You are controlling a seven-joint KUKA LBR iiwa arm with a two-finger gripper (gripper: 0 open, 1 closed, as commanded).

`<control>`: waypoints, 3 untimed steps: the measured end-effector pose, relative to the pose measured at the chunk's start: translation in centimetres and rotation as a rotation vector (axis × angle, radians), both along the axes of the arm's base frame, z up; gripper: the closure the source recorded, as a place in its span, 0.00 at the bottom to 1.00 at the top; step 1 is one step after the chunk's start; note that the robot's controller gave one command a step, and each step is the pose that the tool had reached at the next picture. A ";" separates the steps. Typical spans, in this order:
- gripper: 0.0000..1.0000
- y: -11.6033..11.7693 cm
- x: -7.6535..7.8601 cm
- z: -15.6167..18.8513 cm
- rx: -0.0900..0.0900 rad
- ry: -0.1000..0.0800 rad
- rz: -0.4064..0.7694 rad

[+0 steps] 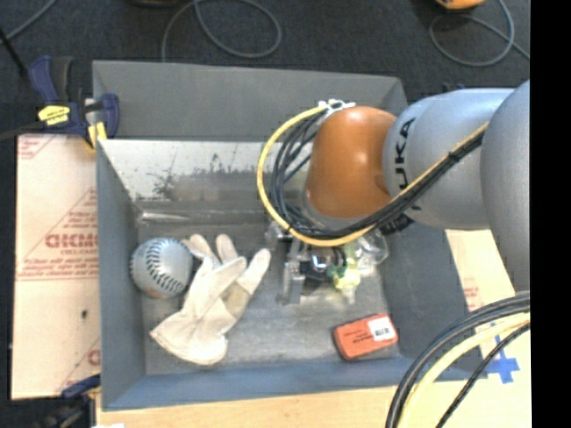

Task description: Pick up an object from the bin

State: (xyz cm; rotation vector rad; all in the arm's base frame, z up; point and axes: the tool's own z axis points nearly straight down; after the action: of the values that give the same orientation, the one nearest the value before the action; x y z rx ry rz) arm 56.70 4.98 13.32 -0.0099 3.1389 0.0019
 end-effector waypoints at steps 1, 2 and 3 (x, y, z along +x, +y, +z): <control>0.00 2.6 -1.3 -1.6 -0.003 -0.003 0.038; 0.00 5.1 -0.6 -4.9 0.003 -0.004 0.062; 1.00 5.1 -2.3 -5.4 -0.002 -0.005 -0.005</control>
Offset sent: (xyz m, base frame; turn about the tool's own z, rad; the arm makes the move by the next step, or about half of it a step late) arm -0.0013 0.0474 -0.0585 -0.0502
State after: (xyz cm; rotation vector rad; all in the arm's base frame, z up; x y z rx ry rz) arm 54.42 10.04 7.96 -0.0021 3.1335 -0.0011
